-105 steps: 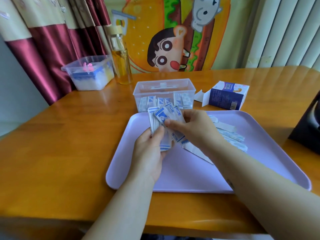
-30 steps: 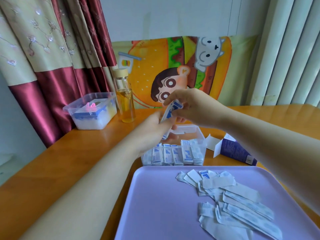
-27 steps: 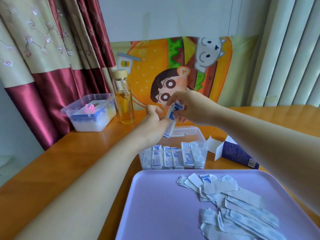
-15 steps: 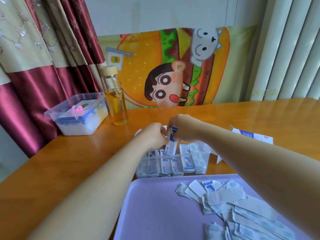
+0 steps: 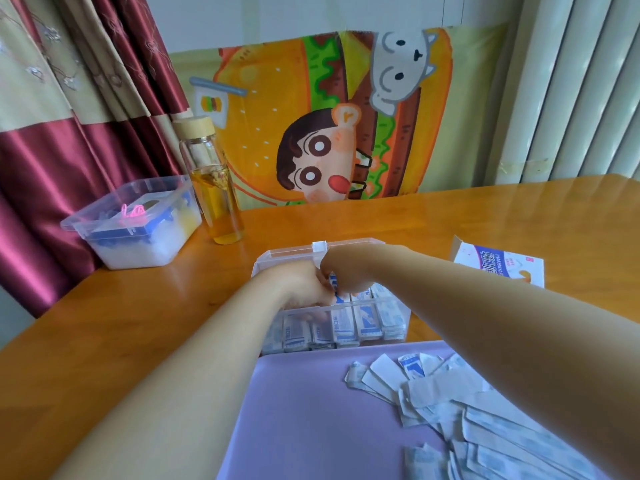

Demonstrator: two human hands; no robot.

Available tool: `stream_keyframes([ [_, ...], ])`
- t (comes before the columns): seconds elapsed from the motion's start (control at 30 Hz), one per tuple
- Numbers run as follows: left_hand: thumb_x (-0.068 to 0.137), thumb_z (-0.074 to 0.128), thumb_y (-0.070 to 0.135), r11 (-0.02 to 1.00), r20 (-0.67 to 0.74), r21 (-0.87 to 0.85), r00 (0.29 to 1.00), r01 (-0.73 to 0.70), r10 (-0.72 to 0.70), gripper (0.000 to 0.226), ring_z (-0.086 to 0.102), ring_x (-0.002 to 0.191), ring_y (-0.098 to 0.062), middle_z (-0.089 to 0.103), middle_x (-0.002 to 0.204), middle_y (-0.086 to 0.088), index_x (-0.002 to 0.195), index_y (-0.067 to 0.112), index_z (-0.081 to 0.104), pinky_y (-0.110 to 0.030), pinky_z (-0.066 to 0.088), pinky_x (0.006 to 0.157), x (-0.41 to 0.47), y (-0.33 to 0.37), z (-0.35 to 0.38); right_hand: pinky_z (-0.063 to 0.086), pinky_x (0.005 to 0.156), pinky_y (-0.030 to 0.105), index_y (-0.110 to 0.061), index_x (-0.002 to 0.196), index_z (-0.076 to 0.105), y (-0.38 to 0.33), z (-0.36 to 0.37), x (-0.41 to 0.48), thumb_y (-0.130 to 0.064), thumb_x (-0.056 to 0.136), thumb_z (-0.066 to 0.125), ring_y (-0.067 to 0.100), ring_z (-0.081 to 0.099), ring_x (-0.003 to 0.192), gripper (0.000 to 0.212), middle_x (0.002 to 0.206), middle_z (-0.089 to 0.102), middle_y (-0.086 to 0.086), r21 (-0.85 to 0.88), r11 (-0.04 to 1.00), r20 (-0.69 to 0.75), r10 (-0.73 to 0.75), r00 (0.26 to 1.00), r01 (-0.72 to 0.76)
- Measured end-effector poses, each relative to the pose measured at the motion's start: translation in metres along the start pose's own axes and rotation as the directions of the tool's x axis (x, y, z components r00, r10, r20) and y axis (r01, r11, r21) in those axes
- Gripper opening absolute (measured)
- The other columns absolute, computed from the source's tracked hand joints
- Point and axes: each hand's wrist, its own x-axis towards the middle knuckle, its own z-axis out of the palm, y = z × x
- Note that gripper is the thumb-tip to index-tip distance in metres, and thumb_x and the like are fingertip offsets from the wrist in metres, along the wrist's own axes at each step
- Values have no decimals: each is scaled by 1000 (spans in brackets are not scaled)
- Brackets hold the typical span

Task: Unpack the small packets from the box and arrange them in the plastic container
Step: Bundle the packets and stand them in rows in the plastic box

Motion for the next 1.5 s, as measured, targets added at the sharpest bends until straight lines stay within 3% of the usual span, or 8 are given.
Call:
stream_keyframes([
  [0.17, 81, 64, 16, 983, 39, 184, 999, 7, -15, 12, 53, 66, -16, 62, 80, -2, 92, 12, 64, -23, 42, 61, 1, 4, 0, 43, 72, 29, -8, 118, 59, -5, 3, -6, -6, 90, 54, 23, 55, 89, 29, 112, 64, 8, -31, 998, -107, -51, 993, 48],
  [0.3, 90, 54, 14, 998, 82, 28, 995, 49, -51, 10, 61, 59, -8, 64, 76, -1, 84, 11, 62, -18, 46, 53, 3, 5, 0, 50, 89, 31, -17, 132, 52, 2, -8, -23, 5, 90, 47, 21, 57, 108, 48, 129, 58, 1, 93, 993, -211, -57, 976, 78],
  [0.43, 94, 53, 18, 996, 94, 4, 992, 87, -87, 21, 65, 80, -15, 72, 103, -8, 106, 6, 65, -24, 47, 74, 6, 10, 0, 49, 73, 22, -18, 126, 57, 15, -15, -36, 6, 92, 45, 10, 56, 77, 44, 117, 65, 1, 225, 968, -355, -25, 935, 112],
  [0.63, 98, 43, 20, 995, 59, -15, 993, 99, -98, 28, 70, 88, -15, 70, 95, 0, 115, 6, 60, -30, 51, 89, 1, 14, -4, 39, 54, 8, -17, 123, 60, 27, -16, -50, 2, 94, 43, 0, 51, 64, 38, 110, 67, 3, 293, 949, -422, 21, 906, 115],
  [0.87, 95, 50, 20, 971, -439, 19, 871, -237, 221, 12, 63, 88, -18, 65, 92, 2, 97, 21, 61, -28, 49, 71, -49, 22, 2, 44, 57, 15, -15, 105, 68, 27, 2, -109, -13, 91, 54, 6, 57, 66, 20, 90, 69, -2, 420, 900, -561, 155, 813, 118],
  [1.03, 93, 55, 22, 875, -339, 8, 822, -484, 458, 10, 60, 80, -9, 63, 90, 16, 93, 32, 58, -21, 47, 70, -92, 25, 44, 40, 52, 6, -19, 85, 69, 32, 37, -161, -20, 84, 67, -1, 53, 60, 3, 65, 56, -17, 406, 914, -365, 143, 920, 19],
  [1.2, 92, 54, 18, 816, -152, 165, 803, -554, 576, 24, 56, 101, -4, 62, 108, 15, 112, 26, 65, -14, 40, 82, -108, 31, 92, 44, 71, 21, -25, 102, 67, 32, 63, -208, -36, 79, 72, 9, 54, 82, 26, 91, 61, -10, 195, 972, 17, 130, 991, -131],
  [1.5, 89, 60, 32, 774, -64, 238, 785, -588, 616, 29, 40, 122, -6, 45, 131, 11, 119, 32, 62, -24, 35, 102, -127, 34, 143, 35, 74, 22, -30, 118, 55, 30, 93, -240, -47, 74, 73, 8, 44, 90, 51, 105, 49, -8, 160, 977, -56, 152, 987, -142],
])
